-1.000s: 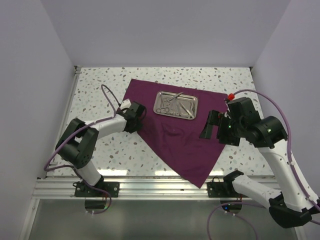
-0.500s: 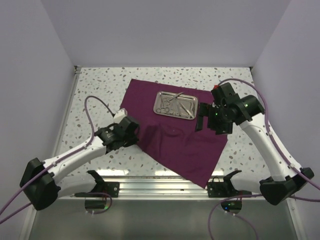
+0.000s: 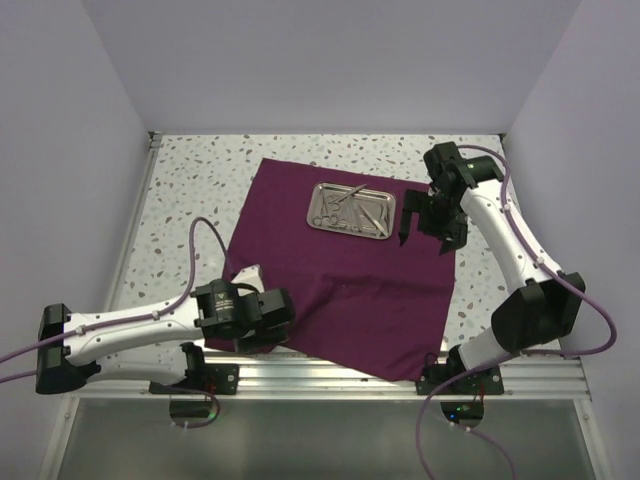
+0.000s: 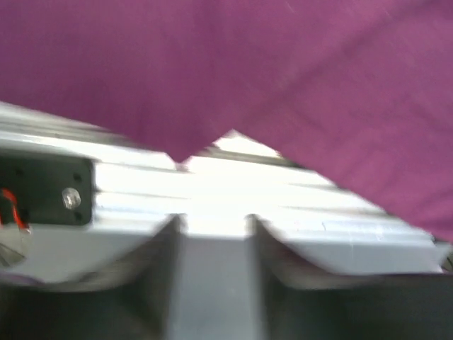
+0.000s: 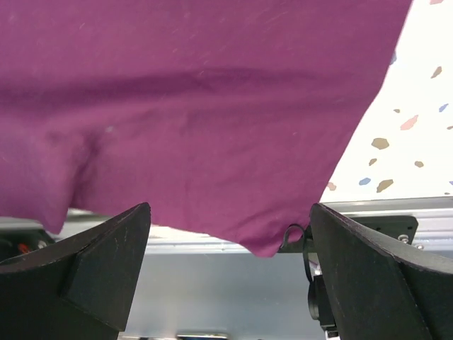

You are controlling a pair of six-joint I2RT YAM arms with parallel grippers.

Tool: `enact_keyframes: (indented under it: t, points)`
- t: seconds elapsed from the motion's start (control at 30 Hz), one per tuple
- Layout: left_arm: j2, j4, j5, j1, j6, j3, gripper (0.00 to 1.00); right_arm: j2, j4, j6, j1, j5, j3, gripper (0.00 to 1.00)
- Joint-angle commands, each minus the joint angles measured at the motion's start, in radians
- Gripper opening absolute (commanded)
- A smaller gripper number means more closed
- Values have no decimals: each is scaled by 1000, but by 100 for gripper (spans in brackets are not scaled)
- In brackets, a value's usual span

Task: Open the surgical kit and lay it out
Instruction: Open the surgical kit at the center of the board.

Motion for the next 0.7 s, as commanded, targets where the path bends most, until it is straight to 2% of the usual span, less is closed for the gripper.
enact_keyframes:
  t: [0.0,0.03,0.1,0.2,0.23,0.3,0.33,0.37,0.4,0.43,0.47,0.53,0.6,0.67]
  points:
    - [-12,-126,35,-51,-107,106,75,41,19,-20,-33,10,44,98]
    - [-9,-126,43,-57,-104,116,99,44,34,-12,-43,10,38,99]
    - [9,-122,16,-57,-72,174,100,55,92,17,-53,10,10,98]
    - [55,-126,-151,-46,2,302,100,75,183,31,-77,-7,-13,98]
    - [77,-96,-238,13,45,355,100,80,214,36,-106,-38,-20,98]
    - [78,30,-239,157,329,371,100,75,351,63,-154,-108,-81,98]
    - [77,200,-175,331,446,360,100,61,410,77,-210,-190,-112,98]
    - [80,270,-140,410,622,353,100,58,467,112,-237,-217,-143,98]
    - [90,333,-101,488,696,351,100,57,563,123,-255,-226,-186,98]
    - [106,390,-57,627,761,351,100,60,588,131,-275,-222,-191,98]
    - [158,482,23,686,866,360,100,90,593,128,-277,-195,-185,98]
    - [277,541,78,813,936,415,100,145,539,108,-318,-167,-116,98]
    - [357,569,91,887,1024,461,100,201,499,91,-350,-122,-74,98]
    - [449,615,112,940,1062,512,100,190,544,112,-381,-101,-108,99]
